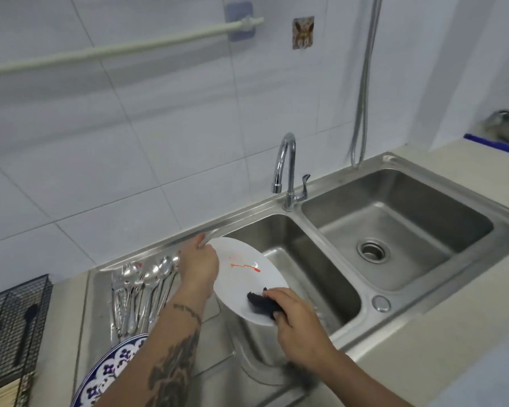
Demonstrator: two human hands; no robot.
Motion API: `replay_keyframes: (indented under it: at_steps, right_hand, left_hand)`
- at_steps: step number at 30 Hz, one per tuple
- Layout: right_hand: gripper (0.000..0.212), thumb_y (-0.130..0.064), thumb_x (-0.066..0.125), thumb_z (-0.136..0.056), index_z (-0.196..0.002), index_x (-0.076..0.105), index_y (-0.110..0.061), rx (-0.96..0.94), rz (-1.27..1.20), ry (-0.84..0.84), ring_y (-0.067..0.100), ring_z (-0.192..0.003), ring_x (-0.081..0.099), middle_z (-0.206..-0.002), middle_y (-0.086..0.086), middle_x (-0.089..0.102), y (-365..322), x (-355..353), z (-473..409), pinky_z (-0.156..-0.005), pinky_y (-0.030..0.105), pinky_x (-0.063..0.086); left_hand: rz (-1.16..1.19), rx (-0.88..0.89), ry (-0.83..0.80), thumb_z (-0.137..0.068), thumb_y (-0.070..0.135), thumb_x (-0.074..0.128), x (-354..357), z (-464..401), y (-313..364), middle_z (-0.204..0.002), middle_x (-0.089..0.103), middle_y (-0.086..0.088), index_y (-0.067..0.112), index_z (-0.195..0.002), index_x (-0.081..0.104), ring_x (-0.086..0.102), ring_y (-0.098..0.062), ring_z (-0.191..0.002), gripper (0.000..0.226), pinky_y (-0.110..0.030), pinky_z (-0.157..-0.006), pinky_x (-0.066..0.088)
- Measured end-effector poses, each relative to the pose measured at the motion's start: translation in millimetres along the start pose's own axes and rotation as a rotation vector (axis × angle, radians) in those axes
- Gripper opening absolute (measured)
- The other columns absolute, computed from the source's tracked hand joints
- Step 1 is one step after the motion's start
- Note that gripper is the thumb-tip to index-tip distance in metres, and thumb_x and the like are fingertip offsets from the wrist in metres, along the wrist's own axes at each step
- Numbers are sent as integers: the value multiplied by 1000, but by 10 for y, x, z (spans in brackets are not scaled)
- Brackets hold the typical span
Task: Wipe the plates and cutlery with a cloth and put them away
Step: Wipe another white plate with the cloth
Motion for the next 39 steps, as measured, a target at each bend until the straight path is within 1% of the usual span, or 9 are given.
replay_keyframes:
  at_steps: [5,10,14,20,22,24,30,34,39]
  right_hand:
    - [46,-3,48,-85,-126,60,-21,26,-24,-25,7,-119,49,-129,-10,57,256,-236,-204,-102,12,30]
    - [43,0,49,-85,-121,63,-18,24,-75,-101,11,-112,53,-121,-5,61,370,-313,-350,-92,7,31]
    - [42,1,49,-85,-122,63,-17,12,-76,-135,14,-112,53,-122,-2,61,426,-340,-441,-85,-1,25]
    - [45,-2,49,-86,-126,60,-19,16,-106,-143,16,-114,54,-125,-2,59,504,-350,-539,-93,9,31]
    - [44,-3,49,-87,-126,60,-19,15,-104,-128,14,-114,53,-126,-4,59,509,-359,-562,-90,4,28]
    - [44,-3,48,-87,-127,59,-20,5,-107,-119,13,-115,52,-127,-5,58,507,-372,-583,-88,-1,24]
    - [46,-6,48,-88,-130,57,-21,-6,-120,-121,12,-118,51,-131,-7,56,540,-379,-637,-101,18,35]
    - [44,-7,48,-89,-130,56,-21,-18,-130,-116,11,-117,52,-130,-8,56,530,-402,-652,-101,22,38]
    - [47,-10,44,-92,-138,50,-19,-76,-43,-159,14,-127,45,-140,-6,49,439,-437,-641,-110,30,34]
  left_hand:
    - [-139,135,44,-100,12,44,371,140,180,-134,60,-1,24,-142,54,55,-17,-100,45,-26,-80,41]
    - [-311,172,67,-101,12,40,606,179,364,-150,48,0,25,-148,46,52,-18,-112,49,-15,-72,39]
    - [-410,144,88,-95,9,39,696,185,419,-155,41,-1,23,-151,42,43,-27,-137,57,-29,-99,40]
    - [-433,162,131,-96,10,40,794,214,504,-150,47,-2,24,-148,46,52,-26,-126,55,-32,-92,49]
    - [-422,179,140,-97,11,41,803,209,514,-147,50,-2,25,-147,47,56,-24,-118,53,-28,-83,50]
    - [-409,181,141,-97,13,40,798,190,511,-146,52,-2,26,-146,48,56,-26,-120,52,-35,-93,52]
    - [-361,181,145,-100,12,39,792,162,548,-143,53,-1,26,-144,51,56,-23,-115,48,-22,-70,43]
    - [-325,170,138,-100,13,38,782,144,572,-142,54,-1,28,-143,51,56,-23,-112,47,-28,-77,46]
    - [-219,198,73,-104,11,40,712,178,570,-133,58,3,28,-142,52,59,-14,-101,44,-19,-69,45]
Point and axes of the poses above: each hand's wrist, its own z-axis away from the middle knuckle, its own x-axis out of the palm, y = z × x, the point moved 4 cm from there along -z, towards the middle knuckle
